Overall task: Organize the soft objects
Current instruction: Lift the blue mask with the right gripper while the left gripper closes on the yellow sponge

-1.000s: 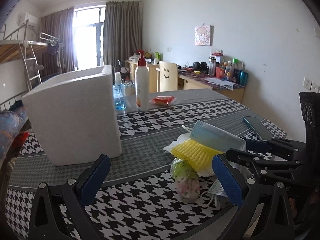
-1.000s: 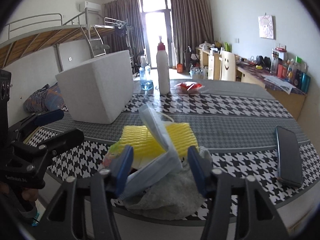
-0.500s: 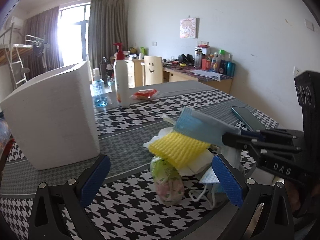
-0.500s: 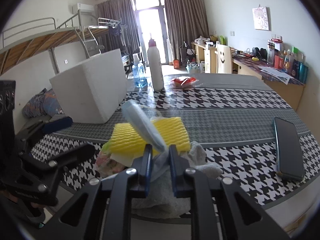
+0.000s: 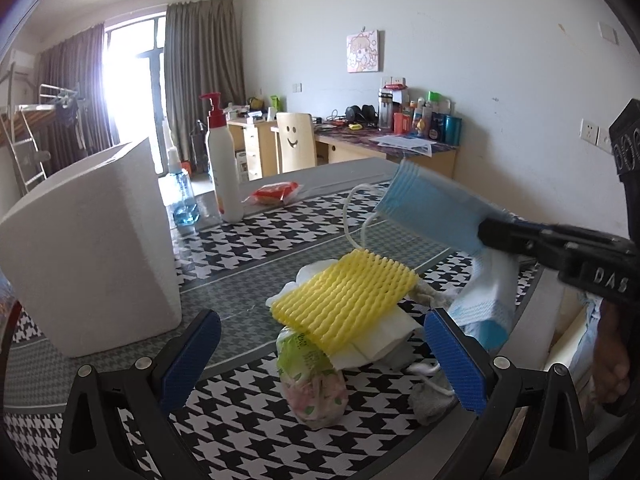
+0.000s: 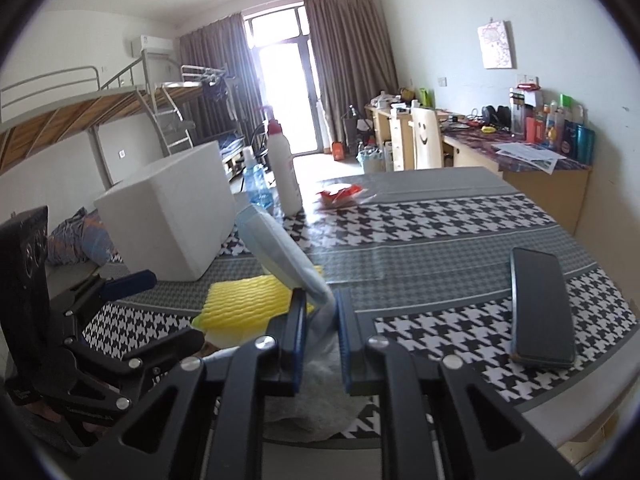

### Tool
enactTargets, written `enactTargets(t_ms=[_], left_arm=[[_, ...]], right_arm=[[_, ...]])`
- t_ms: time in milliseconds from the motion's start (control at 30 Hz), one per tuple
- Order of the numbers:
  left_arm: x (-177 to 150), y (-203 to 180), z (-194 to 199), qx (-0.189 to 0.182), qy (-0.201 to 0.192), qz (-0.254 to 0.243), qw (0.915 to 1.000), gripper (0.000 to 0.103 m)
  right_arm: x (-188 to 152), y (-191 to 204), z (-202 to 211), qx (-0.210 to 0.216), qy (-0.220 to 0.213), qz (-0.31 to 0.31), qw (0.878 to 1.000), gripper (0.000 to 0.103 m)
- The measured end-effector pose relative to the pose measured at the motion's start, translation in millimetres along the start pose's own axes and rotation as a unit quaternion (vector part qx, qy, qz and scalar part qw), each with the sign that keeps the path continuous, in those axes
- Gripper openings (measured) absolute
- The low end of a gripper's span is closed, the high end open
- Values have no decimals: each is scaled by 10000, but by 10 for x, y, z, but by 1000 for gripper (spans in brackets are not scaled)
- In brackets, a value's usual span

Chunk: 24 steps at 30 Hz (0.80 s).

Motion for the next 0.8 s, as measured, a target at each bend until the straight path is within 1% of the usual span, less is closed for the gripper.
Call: enactTargets(t_ms=[33, 133, 300, 333, 400, 433, 500, 633, 800], left_arm=[[9, -8, -2, 8, -18, -19, 10000, 102], [48, -38, -21, 6, -47, -122, 9999, 102], [103, -79, -117, 23, 11, -282, 9996, 100], [103, -90, -143, 6, 66, -308, 9995, 98], [96, -131, -205, -91, 194, -403, 9990, 89], [89, -149, -235, -109, 248, -457, 9986, 88], [83, -175, -292, -58, 343, -532, 9980, 82], [81, -222, -375, -35, 466, -680, 9966, 74], [47, -282, -454, 337, 555, -1020, 9927, 64]], right_arm=[[9, -17, 21, 37, -12, -47, 10000, 18], [41, -72, 77, -71, -119, -93, 9999, 18], [50, -180, 148, -168, -219, -179, 9995, 18], [49, -199, 157, -198, -231, -193, 9993, 18], [37, -237, 177, -266, -251, -208, 9991, 18], [33, -268, 190, -307, -262, -236, 9989, 18], [24, -327, 205, -366, -250, -271, 9986, 18], [-7, -397, 236, -503, -290, -322, 9978, 18], [-49, -443, 230, -464, -296, -399, 9977, 18]])
Point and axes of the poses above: each gripper's, at about its wrist camera, not at the fingertips, and z roughly against the way its jaws point, y to its left, x to its top, the point moved 4 cm from there along -z, roughly the way its jaws point, and after that the axes turned 2 degrees about y, right-handed, at the moved point
